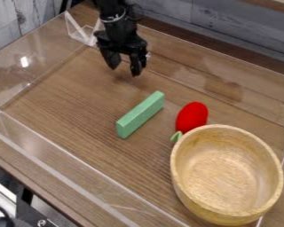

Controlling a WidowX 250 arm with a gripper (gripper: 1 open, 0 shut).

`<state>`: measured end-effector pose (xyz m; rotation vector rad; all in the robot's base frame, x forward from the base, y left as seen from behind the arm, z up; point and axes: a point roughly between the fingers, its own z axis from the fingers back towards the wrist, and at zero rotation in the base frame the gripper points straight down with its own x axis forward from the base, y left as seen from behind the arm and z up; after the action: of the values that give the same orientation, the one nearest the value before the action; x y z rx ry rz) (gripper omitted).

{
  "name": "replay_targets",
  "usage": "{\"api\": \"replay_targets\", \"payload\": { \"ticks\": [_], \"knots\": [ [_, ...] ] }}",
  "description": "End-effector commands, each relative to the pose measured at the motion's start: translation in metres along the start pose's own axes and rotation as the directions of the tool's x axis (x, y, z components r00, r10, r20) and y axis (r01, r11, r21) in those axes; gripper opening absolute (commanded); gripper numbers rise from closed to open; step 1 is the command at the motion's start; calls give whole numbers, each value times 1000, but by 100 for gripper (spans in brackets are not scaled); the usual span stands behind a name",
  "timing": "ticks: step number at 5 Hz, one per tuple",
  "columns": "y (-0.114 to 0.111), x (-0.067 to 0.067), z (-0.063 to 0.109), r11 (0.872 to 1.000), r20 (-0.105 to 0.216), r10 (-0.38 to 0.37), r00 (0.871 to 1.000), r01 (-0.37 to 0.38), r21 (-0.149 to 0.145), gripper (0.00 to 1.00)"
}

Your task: Remove the green block from the brown bowl and put it on the table

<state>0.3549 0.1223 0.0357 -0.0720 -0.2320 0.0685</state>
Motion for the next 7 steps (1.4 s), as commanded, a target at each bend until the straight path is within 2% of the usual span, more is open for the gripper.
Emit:
{"api": "replay_targets", "payload": {
  "ticks": [1, 3, 4, 5, 7],
  "knots": [
    [4, 15, 11, 1000, 49, -7, 999, 5, 28, 100],
    [4, 15, 1, 999, 30, 0, 1000, -1, 34, 100],
    [4, 15, -3, 999, 26, 4, 1000, -5, 36, 0],
    [4, 13, -3, 999, 21, 7, 1000, -7, 36, 0],
    [1, 8, 12, 1000, 14, 11, 1000, -11, 27, 0]
  ]
}}
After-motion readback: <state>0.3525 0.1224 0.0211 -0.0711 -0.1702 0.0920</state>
